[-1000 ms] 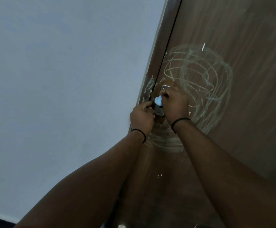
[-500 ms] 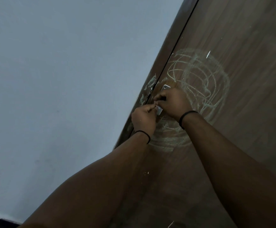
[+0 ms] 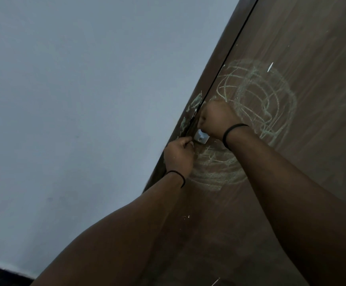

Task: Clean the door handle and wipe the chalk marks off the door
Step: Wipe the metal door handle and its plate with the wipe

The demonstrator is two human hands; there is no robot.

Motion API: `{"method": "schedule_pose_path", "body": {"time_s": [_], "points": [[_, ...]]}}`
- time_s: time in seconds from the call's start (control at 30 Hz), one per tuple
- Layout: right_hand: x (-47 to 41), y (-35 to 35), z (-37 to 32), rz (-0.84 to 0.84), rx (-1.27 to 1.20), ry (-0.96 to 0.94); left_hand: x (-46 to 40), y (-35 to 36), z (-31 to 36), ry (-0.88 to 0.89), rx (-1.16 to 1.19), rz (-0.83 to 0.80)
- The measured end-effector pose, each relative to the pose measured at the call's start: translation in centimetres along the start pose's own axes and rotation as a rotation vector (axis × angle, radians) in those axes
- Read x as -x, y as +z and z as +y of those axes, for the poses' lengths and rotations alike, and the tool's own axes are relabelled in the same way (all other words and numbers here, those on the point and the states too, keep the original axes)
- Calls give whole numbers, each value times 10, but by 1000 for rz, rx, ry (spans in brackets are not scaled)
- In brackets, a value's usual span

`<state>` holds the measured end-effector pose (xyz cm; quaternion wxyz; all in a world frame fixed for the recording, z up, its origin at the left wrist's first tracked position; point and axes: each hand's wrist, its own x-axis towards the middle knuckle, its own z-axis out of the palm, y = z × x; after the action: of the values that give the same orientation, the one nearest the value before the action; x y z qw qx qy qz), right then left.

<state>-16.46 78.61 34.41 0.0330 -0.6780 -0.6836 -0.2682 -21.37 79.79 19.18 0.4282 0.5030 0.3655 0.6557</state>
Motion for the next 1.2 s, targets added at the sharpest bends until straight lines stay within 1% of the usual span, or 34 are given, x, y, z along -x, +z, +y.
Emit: {"method": "schedule_pose_path", "body": {"time_s": [0.17, 0.3, 0.4, 0.47, 0.57, 0.67, 0.73, 0.87, 1.0, 1.03, 1.1, 1.13, 1.2], "points": [[1, 10, 2, 82, -146, 112, 0, -8, 3, 26, -10, -6], [7, 4, 7, 69, -211, 91, 0, -11, 11, 23, 17, 0], [39, 12, 14, 145, -330, 72, 2, -12, 13, 55, 11, 1], [68, 30, 20, 237, -485, 122, 5, -12, 13, 64, 1, 0], [97, 58, 22, 373, -795, 298, 11, -9, 11, 53, 27, -8], [94, 63, 17, 516, -1151, 470, 19, -3, 14, 78, 94, -73], [84, 61, 12, 550, -1265, 505, 22, 0, 18, 99, 146, -115], [76, 61, 5, 515, -1286, 505, 18, 3, 29, 91, 221, -71], [76, 58, 4, 486, -1285, 409, 13, 7, 38, 100, 192, 31], [76, 57, 4, 489, -1223, 357, 12, 9, 39, 101, 189, 57], [76, 55, 6, 507, -994, 248, 10, 11, 41, 121, 159, 99], [75, 54, 10, 532, -880, 222, 7, 11, 42, 132, 138, 119], [73, 53, 21, 581, -710, 236, 0, 10, 42, 145, 99, 170]]}}
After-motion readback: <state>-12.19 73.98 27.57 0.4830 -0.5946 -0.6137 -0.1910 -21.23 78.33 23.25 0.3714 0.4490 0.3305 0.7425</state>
